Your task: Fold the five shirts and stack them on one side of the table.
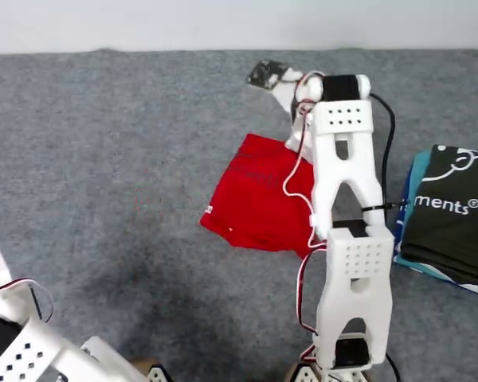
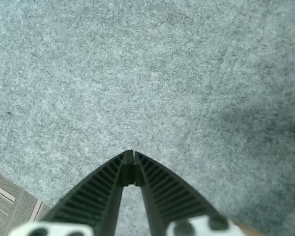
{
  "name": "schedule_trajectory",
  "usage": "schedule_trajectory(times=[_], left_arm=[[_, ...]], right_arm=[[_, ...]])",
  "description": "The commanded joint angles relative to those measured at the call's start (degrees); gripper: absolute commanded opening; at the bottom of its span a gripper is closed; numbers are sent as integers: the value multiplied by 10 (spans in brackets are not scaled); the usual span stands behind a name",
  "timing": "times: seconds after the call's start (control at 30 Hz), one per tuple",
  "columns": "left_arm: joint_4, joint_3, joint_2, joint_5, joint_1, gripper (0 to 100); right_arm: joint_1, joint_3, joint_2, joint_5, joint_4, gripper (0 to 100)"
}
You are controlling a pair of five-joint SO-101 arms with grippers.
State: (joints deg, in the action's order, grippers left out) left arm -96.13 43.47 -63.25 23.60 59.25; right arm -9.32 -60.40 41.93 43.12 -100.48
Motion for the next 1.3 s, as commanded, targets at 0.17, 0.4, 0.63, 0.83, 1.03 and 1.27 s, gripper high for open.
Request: schedule_trajectory(times=[0.17, 0.4, 0.63, 0.83, 1.03, 1.27], left_arm=[[13, -2, -6, -2, 0, 7], [11, -3, -6, -2, 0, 7], [11, -2, -6, -2, 0, 7], [14, -6, -6, -1, 0, 7], [13, -20, -6, -1, -4, 7], [14, -32, -6, 26, -1, 7]], right_arm=[[-8, 45, -102, -217, -26, 69], [-9, 279, -238, -297, -25, 12], [-31, 425, -287, -368, -22, 9], [-36, 478, -211, -387, 20, 9], [-65, 478, -111, -388, 83, 9], [-140, 474, -95, -387, 37, 9]])
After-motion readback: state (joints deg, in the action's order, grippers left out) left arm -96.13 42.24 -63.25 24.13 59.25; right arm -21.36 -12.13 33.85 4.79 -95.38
